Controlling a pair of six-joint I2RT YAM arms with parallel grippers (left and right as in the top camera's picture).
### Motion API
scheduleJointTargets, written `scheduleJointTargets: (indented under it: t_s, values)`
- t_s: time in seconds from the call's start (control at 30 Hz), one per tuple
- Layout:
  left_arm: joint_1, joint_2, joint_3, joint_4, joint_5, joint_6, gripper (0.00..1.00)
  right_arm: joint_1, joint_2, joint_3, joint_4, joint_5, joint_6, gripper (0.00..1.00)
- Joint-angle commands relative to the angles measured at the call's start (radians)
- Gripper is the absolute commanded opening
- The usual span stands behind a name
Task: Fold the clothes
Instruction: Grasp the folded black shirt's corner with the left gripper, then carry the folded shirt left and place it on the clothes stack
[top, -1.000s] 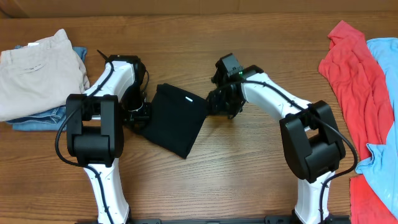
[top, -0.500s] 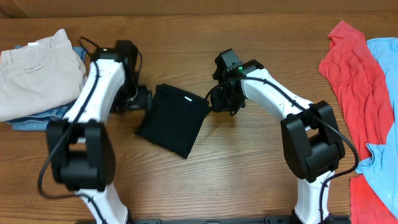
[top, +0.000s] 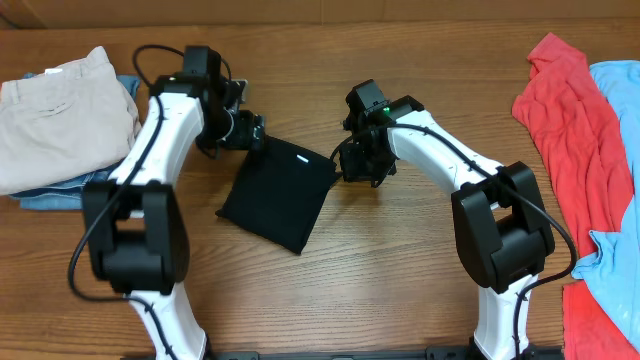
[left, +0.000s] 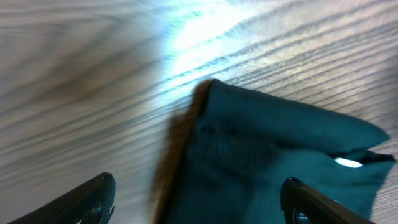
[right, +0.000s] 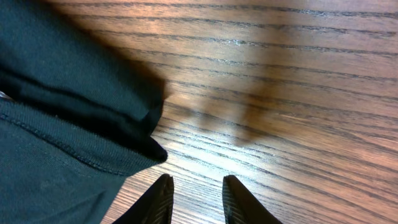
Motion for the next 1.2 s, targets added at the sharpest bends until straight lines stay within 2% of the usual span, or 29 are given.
scheduleJointTargets:
  t_s: [0.0, 0.2, 0.27, 0.4, 0.47, 0.53, 0.57, 0.7, 0.9, 1.17]
  values:
    - [0.004, 0.085, 0.007, 0.024, 0.106, 0.05, 0.88, 0.001, 0.004, 0.024, 0.003, 0.004, -0.006, 0.3]
    - [0.003, 0.178, 0.007, 0.081, 0.296, 0.058, 0.88, 0.001, 0.004, 0.024, -0.001, 0.004, -0.003, 0.3]
    - [0.003, 0.2, 0.007, 0.08, 0.348, 0.058, 0.82, 0.001, 0.004, 0.024, -0.003, 0.003, -0.003, 0.3]
    - [0.004, 0.214, 0.006, 0.061, 0.344, 0.058, 0.47, 0.001, 0.004, 0.024, -0.011, 0.004, -0.003, 0.3]
    - [0.004, 0.212, 0.006, 0.055, 0.333, 0.063, 0.21, 0.001, 0.004, 0.024, -0.011, 0.004, -0.003, 0.3]
    - [0.005, 0.211, 0.006, 0.049, 0.325, 0.066, 0.07, 0.001, 0.004, 0.024, -0.012, 0.004, -0.003, 0.3]
    - [0.006, 0.208, 0.007, 0.048, 0.323, 0.067, 0.04, 0.001, 0.004, 0.024, -0.014, 0.004, -0.003, 0.3]
    - [0.014, 0.173, 0.019, 0.035, 0.274, 0.083, 0.04, -0.003, 0.002, 0.024, -0.022, 0.009, -0.003, 0.28]
    - [0.039, 0.014, 0.066, -0.038, 0.047, 0.076, 0.04, -0.052, -0.059, 0.039, -0.048, 0.047, 0.0, 0.28]
    - [0.134, -0.263, 0.101, -0.07, -0.209, 0.072, 0.04, -0.163, -0.235, 0.05, -0.115, 0.091, -0.002, 0.28]
